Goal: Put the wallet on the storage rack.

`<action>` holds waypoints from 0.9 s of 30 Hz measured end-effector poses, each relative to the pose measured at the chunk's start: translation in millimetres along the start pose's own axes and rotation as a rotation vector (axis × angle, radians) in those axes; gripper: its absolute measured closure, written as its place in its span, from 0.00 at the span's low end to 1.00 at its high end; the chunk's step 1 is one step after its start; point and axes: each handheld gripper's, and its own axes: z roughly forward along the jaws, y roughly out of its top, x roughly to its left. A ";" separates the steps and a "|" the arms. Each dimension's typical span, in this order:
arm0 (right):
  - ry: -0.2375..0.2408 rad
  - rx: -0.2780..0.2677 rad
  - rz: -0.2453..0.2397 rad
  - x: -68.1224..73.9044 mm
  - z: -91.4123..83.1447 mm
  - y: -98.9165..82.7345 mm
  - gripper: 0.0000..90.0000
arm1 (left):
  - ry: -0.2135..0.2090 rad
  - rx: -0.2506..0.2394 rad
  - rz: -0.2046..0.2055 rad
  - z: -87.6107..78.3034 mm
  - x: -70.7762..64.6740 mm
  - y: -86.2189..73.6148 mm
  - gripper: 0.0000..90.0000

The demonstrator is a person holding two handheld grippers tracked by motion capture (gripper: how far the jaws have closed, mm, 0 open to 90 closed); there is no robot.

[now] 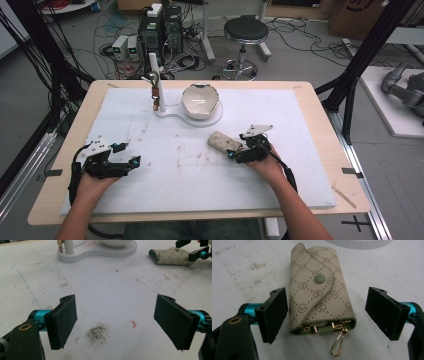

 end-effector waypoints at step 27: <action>0.012 0.108 -0.021 -1.2 6.6 1.0 0.40 | -0.002 0.028 -0.002 5.8 -0.9 -0.7 0.21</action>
